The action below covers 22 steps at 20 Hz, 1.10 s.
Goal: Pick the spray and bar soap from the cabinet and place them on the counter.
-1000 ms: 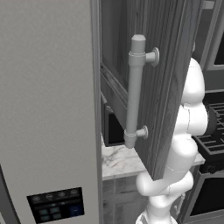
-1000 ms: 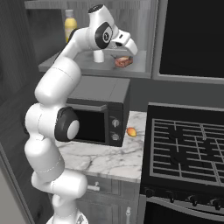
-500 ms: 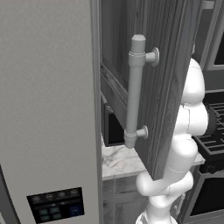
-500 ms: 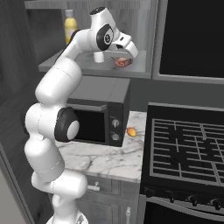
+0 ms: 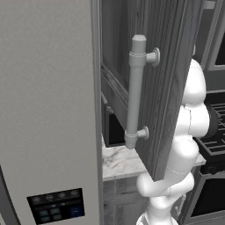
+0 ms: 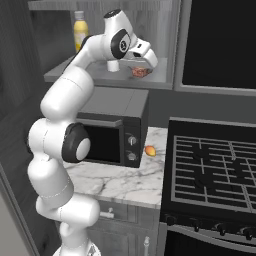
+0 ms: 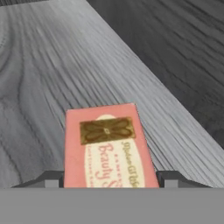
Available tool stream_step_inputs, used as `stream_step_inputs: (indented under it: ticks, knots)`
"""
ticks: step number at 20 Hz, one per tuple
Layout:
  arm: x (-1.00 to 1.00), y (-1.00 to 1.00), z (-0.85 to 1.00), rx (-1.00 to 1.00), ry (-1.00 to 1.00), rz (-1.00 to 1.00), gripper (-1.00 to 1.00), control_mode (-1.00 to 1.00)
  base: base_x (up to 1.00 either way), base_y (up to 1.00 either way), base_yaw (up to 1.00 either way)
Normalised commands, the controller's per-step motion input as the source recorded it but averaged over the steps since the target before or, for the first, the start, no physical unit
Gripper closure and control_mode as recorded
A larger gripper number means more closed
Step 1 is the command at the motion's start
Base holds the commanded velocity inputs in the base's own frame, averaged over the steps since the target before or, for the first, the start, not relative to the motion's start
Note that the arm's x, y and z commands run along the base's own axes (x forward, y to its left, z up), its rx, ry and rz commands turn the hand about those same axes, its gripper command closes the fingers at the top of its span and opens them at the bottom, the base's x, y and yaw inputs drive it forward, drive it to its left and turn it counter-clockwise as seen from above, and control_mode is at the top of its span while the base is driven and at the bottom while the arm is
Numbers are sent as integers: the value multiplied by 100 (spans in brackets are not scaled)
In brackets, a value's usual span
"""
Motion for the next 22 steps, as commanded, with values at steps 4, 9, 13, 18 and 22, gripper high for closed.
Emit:
stream_step_inputs:
  ticks: [4,9,13,18,22]
  knots:
    - [0,0,0,0,0,0,100,-100,0,0,0]
    - [-3,0,3,0,0,0,100,-100,0,0,0]
    - [-15,3,17,0,-3,0,100,-100,0,0,0]
    - [-28,14,18,0,-5,1,100,-100,0,0,0]
    - [-32,17,9,0,-6,1,100,-100,0,0,0]
